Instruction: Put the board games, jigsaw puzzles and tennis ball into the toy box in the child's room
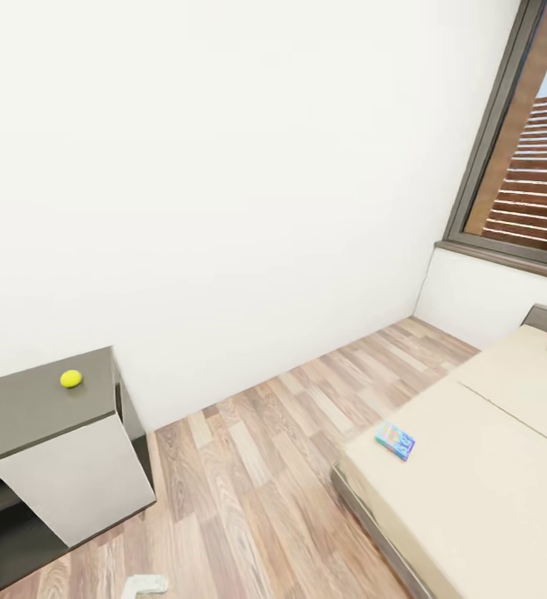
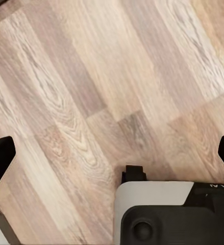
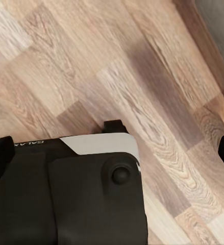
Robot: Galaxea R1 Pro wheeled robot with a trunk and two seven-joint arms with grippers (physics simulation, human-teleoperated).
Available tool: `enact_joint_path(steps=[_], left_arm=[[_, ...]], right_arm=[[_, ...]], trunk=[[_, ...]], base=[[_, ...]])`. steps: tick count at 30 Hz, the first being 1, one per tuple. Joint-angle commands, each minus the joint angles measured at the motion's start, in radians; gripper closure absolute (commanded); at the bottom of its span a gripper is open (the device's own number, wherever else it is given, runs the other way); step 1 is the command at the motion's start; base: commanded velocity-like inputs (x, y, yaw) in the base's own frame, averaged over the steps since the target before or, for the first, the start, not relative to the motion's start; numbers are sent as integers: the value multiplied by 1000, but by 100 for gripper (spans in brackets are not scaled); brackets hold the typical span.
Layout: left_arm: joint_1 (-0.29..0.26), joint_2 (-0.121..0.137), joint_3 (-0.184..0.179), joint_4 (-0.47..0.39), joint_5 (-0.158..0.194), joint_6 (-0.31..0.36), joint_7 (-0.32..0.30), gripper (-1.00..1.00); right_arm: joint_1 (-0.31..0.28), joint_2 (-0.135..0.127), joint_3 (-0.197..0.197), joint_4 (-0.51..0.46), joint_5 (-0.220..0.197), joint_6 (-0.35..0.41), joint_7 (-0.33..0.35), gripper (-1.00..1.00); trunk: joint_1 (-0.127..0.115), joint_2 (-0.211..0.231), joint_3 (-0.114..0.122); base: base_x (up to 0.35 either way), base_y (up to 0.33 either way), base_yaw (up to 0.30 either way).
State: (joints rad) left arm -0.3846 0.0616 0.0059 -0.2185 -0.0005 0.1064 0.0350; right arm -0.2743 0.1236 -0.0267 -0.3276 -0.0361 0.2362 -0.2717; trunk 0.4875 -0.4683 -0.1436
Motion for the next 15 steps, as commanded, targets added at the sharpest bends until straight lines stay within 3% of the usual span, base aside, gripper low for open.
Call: enact_joint_path(steps=[1, 6, 15], left_arm=[[0, 0, 0, -2, 0, 4, 2, -100], [1, 0, 0, -2, 0, -1, 2, -100], [1, 1, 0, -2, 0, -2, 2, -100]], right_arm=[[0, 1, -2, -2, -4, 5, -3, -100], [0, 1, -2, -2, -4, 5, -3, -100], [0, 1, -2, -2, -4, 5, -3, -100]], trunk=[[1, -2, -2], [1, -2, -2], [1, -2, -2]], base=[[222, 32, -80], [116, 12, -185], [18, 30, -266]])
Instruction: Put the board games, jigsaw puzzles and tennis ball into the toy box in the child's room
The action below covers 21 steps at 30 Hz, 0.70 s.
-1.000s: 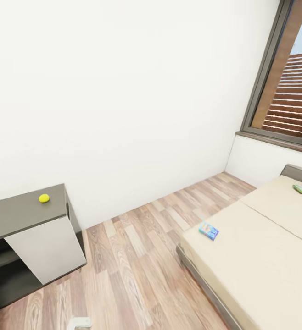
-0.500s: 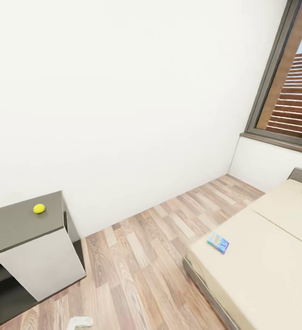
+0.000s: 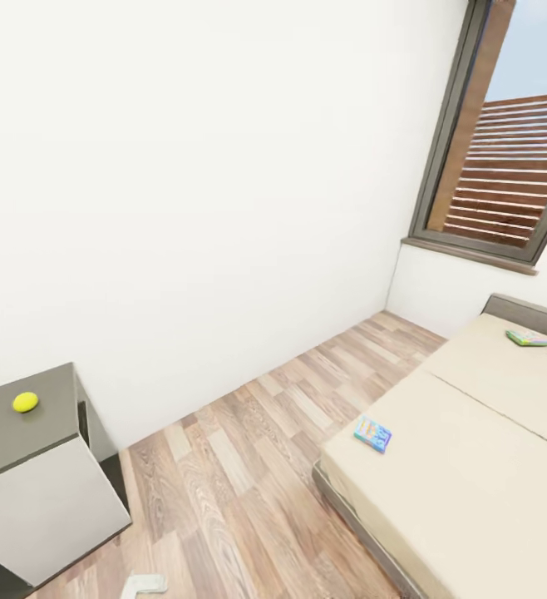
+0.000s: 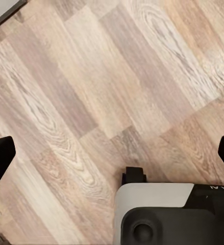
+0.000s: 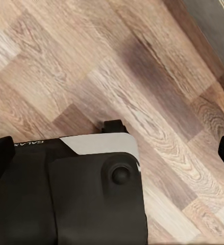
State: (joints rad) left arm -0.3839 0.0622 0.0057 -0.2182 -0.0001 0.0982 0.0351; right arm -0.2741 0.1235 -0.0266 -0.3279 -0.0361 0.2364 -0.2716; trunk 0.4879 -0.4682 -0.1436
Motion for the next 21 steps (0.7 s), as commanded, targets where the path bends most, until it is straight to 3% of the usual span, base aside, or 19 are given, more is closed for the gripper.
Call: enact_joint_path(steps=[1, 9, 21], left_arm=[[0, 0, 0, -3, 0, 6, 2, -100], [0, 0, 0, -3, 0, 6, 2, -100], [0, 0, 0, -3, 0, 6, 2, -100]], right_arm=[[-1, 1, -3, -2, -4, 4, -3, -100], [-1, 1, -2, -2, -4, 4, -4, -100], [-1, 1, -2, -2, -4, 5, -4, -100]], trunk=[[0, -2, -2], [0, -2, -2], [0, -2, -2]], base=[[3, 127, -278], [40, 172, -280], [194, 154, -280]])
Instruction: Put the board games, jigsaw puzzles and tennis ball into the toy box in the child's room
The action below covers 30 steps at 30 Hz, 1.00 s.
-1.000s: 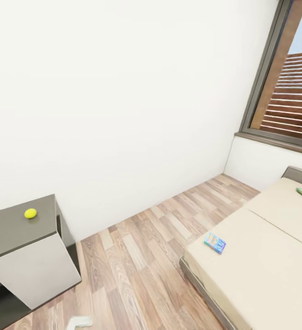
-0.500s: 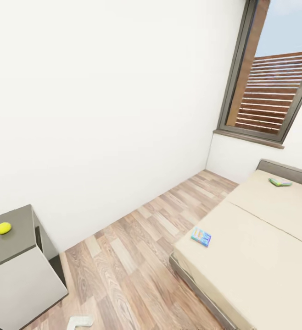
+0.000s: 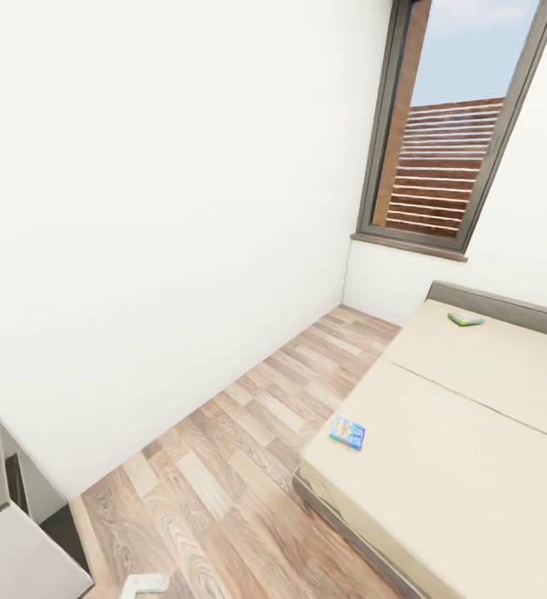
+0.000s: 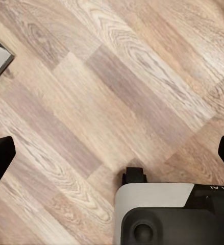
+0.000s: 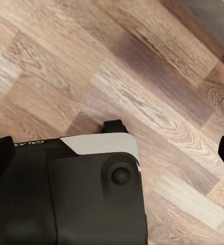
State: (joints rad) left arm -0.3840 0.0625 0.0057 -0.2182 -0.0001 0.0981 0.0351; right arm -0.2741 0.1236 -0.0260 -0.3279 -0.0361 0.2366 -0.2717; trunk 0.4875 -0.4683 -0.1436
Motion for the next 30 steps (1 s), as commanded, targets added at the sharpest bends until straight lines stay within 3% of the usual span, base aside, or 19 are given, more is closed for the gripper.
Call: enact_joint_path(steps=[1, 12, 30], left_arm=[[0, 0, 0, -3, 0, 6, 2, -100], [0, -1, -1, -3, -1, 5, 1, -100], [0, 0, -1, -3, -1, 5, 1, -100]], right_arm=[[-1, 1, -3, -2, -4, 4, -3, -100], [-1, 1, -3, -2, -4, 6, -4, -100], [-1, 1, -2, -2, -5, 6, -3, -100]], trunk=[[1, -2, -2], [1, -2, -2], [1, -2, -2]], base=[[214, 160, -280], [170, 66, -280], [26, 74, -280]])
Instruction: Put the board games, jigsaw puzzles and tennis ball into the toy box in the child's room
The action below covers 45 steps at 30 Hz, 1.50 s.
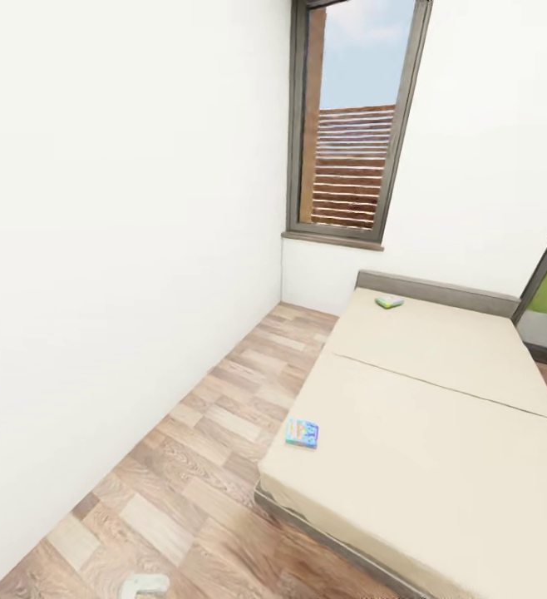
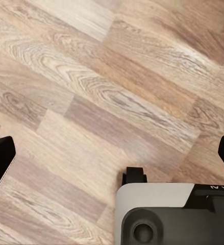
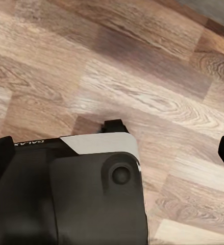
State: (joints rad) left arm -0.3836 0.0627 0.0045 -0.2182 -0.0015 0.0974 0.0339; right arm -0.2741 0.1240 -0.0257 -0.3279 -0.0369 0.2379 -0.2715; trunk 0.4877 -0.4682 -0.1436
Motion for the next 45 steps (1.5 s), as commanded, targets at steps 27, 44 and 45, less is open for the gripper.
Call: enact_joint_path(steps=[27, 44, 45], left_arm=[[0, 0, 0, -3, 0, -2, 2, -100], [0, 0, 0, -3, 0, -5, 1, -100], [0, 0, 0, -3, 0, -5, 1, -100]], right_arm=[[-1, 1, -2, -2, -5, 4, -4, -100], [-1, 2, -2, -2, -4, 4, -4, -100], [-1, 2, -2, -2, -4, 4, -4, -100]], trunk=[[1, -2, -2], [1, -2, -2], [1, -2, -2]], base=[[130, 146, -281], [77, 99, -281], [10, 6, -281]])
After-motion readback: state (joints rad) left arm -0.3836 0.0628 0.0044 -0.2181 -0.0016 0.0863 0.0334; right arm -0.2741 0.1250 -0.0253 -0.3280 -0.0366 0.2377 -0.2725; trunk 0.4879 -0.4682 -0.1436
